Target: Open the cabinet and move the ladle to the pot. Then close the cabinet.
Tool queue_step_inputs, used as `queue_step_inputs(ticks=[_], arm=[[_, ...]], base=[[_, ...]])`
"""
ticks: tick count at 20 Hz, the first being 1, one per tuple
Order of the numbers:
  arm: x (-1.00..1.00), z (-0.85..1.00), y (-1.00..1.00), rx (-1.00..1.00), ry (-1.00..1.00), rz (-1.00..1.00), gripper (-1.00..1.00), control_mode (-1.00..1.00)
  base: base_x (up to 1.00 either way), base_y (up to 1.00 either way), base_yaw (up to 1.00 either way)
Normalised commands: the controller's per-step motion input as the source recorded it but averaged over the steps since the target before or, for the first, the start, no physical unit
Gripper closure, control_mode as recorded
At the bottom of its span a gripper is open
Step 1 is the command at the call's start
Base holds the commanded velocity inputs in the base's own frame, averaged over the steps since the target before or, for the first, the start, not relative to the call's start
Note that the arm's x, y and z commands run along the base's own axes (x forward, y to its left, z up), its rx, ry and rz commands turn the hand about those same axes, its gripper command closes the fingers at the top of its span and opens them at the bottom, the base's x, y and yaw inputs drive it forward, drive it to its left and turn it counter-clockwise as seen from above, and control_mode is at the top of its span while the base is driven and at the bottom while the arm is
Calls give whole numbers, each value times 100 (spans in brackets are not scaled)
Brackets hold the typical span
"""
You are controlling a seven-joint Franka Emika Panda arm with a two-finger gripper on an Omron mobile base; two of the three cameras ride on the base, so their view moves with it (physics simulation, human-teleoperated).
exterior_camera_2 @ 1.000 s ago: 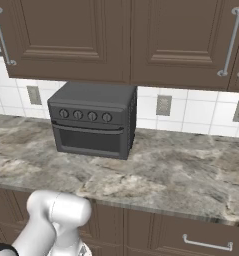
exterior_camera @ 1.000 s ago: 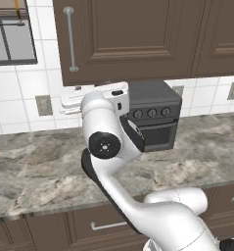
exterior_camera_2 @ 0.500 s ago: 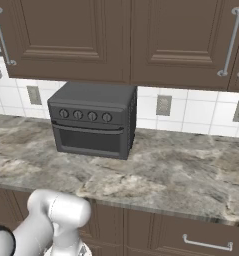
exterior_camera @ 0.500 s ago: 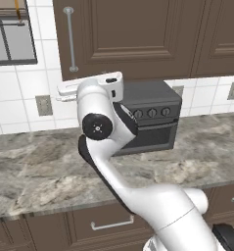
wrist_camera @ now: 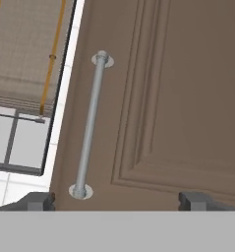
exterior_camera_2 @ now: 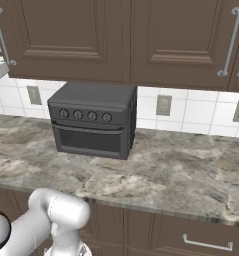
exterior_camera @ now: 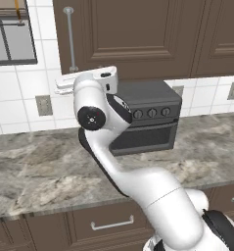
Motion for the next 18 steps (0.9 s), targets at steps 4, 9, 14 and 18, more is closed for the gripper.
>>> queue_step_inputs(ticks=[4,9,14,18], arm=[[33,0,17,0,-4,-3,-100,-100],[35,0,14,0,-1,-4,-100,-100],[42,0,16,0,0,-5,-100,-100],[37,0,17,0,0,-5,-100,-100]], base=[[0,0,0],[0,0,0],[0,0,0],[0,0,0]])
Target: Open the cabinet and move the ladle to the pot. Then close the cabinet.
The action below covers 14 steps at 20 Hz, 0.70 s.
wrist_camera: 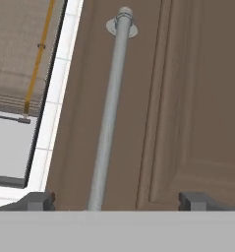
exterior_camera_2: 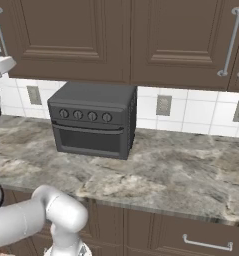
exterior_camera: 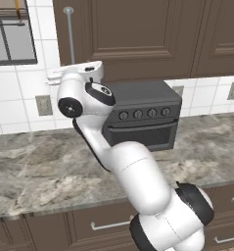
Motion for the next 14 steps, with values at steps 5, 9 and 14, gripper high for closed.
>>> queue_step_inputs(ticks=[5,9,14], arm=[[39,0,13,0,0,-5,-100,-100],[47,0,7,0,0,-4,-100,-100],[47,0,1,1,0,-2,-100,-100]], base=[[0,0,0],[0,0,0],[0,0,0]])
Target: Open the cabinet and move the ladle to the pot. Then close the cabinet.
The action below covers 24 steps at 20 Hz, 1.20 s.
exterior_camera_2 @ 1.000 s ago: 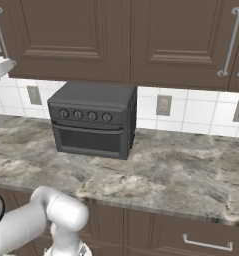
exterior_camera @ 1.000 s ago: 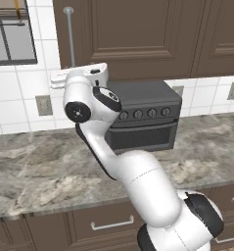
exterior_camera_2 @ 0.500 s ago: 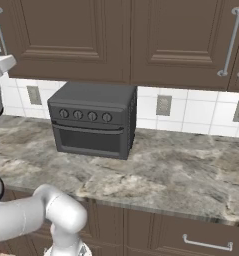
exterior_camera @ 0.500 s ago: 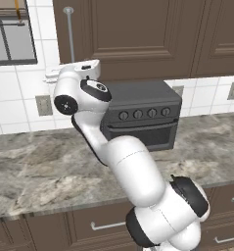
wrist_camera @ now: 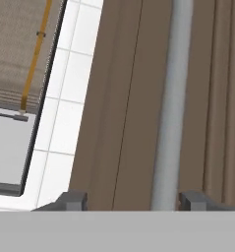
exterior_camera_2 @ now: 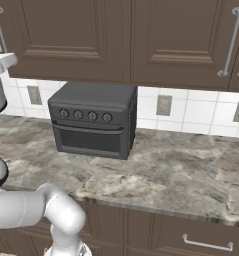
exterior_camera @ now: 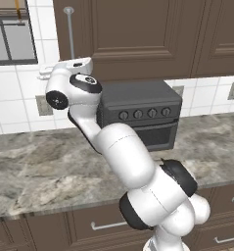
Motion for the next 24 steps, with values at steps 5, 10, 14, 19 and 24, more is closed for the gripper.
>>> queue_step_inputs(ticks=[5,10,14,19,24], arm=[[46,0,1,2,0,-2,-100,-100],[39,0,0,3,0,-2,100,-100],[23,0,-1,7,0,0,100,-100],[4,6,-27,12,0,0,100,-100],[-6,17,-53,13,0,0,100,-100]], base=[[0,0,0],[0,0,0],[0,0,0],[0,0,0],[0,0,0]])
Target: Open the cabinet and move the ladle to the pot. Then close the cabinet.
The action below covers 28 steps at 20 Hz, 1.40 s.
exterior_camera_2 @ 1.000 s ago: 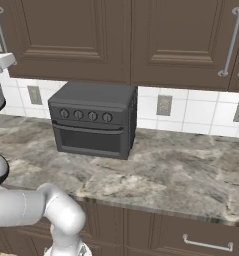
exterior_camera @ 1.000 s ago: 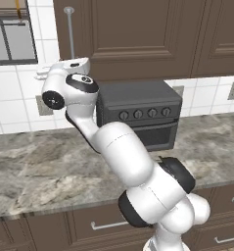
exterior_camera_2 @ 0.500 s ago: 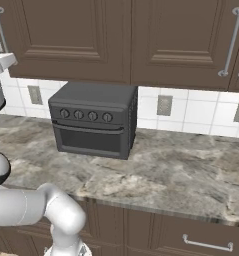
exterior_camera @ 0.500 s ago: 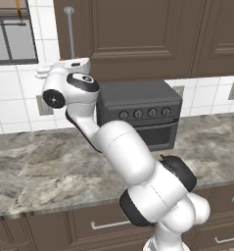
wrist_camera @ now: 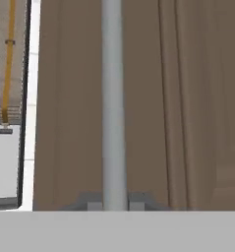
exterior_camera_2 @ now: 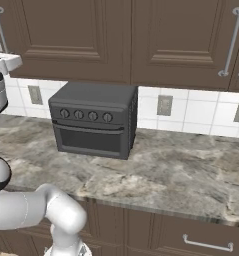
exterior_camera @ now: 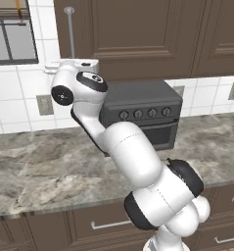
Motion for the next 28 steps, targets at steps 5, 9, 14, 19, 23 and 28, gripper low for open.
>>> queue_step_inputs(ticks=[5,9,14,19,23,28], arm=[[-26,17,-56,8,-1,0,100,-100],[-59,16,-55,5,-4,0,100,-100],[-99,22,-59,4,-7,0,100,-100],[-100,23,-64,3,-2,0,100,-100],[-100,16,-70,3,0,0,100,-100],[-100,5,-67,3,0,0,100,-100]], base=[[0,0,0],[0,0,0],[0,0,0],[0,0,0],[0,0,0],[0,0,0]])
